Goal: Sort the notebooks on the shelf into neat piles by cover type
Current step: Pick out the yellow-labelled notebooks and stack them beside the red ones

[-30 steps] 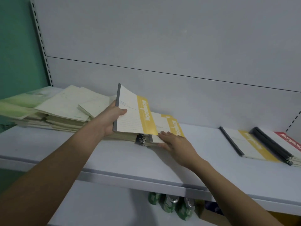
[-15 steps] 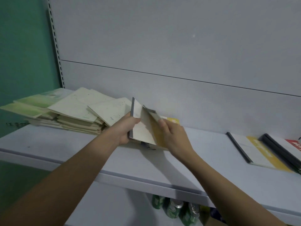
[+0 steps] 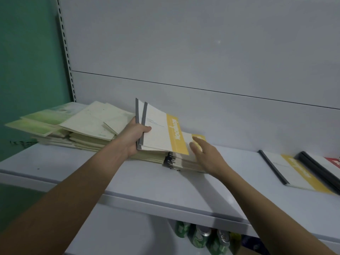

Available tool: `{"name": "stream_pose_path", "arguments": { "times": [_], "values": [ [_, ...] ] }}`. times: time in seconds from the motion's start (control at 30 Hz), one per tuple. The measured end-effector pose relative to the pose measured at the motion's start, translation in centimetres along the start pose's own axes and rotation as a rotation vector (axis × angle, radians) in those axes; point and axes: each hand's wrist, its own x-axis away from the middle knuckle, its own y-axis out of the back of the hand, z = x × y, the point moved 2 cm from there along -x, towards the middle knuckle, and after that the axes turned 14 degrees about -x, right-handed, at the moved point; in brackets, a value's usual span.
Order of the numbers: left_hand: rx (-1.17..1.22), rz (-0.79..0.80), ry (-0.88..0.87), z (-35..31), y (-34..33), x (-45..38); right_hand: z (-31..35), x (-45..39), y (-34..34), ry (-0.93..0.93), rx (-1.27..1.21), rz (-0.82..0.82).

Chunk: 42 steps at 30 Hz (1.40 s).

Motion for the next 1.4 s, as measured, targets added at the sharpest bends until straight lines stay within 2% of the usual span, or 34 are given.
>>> {"name": "stream_pose_path", "arguments": {
  "times": [0.1, 0.2, 0.3, 0.4, 0.5, 0.57, 0.67, 0.77, 0.87, 1.1, 1.13, 1.27, 1.33, 1.4],
  "values": [
    [0.014, -0.011, 0.007, -0.2, 0.4, -0.2, -1.0, 0.8, -0.7, 0.002, 0.295, 0.223],
    [0.004, 0.001, 0.015, -0.5, 0.7, -0.7, -1.2, 1.9, -1.3, 0.140, 0.485, 0.125],
    [-0.001, 0.003, 0.025, -1.1, 0.7, -1.3, -0.6, 1.8, -0.6, 0.094, 0.513, 0.069],
    [0.022, -0.013, 0.011, -2.0, 0.6, -1.9, 0.2, 0.8, 0.5, 0.058, 0.417, -0.046],
    [0.062, -0.048, -0.013, -2.4, 0.8, -2.2, -0.1, 0.4, 1.1, 0.059, 0.120, -0.271],
    [0.033, -0.030, -0.021, -2.3, 0.7, -2.1, 0.1, 0.8, 1.3, 0.109, 0.012, -0.426],
    [-0.002, 0.052, -0.010, -1.4, 0.1, -1.8, 2.2, 1.2, 0.9, 0.234, -0.002, -0.526],
    [0.025, 0.132, 0.006, -1.0, -1.1, -1.6, 5.1, 1.5, -0.4, 0.357, 0.217, -0.454],
    [0.061, 0.161, -0.018, -1.1, -2.6, -1.8, 5.6, 2.4, -2.5, 0.451, 0.409, -0.262],
    [0.024, 0.196, -0.060, 0.8, -6.0, -1.5, 3.5, 5.0, -1.4, 0.285, 0.054, -0.098],
    [0.033, 0.197, -0.050, 1.1, -6.6, -1.2, 3.2, 5.4, -0.5, 0.243, -0.012, -0.154],
    [0.072, 0.227, -0.026, 1.5, -9.4, -0.9, 0.6, 7.0, 4.0, 0.029, -0.247, -0.677],
    [0.060, 0.247, -0.040, 1.5, -11.8, -0.7, -1.5, 7.8, 5.7, -0.107, -0.374, -0.699],
    [0.054, 0.258, -0.010, 1.8, -14.7, -0.5, -3.7, 8.6, 6.6, -0.234, -0.537, -0.595]
  ]
}}
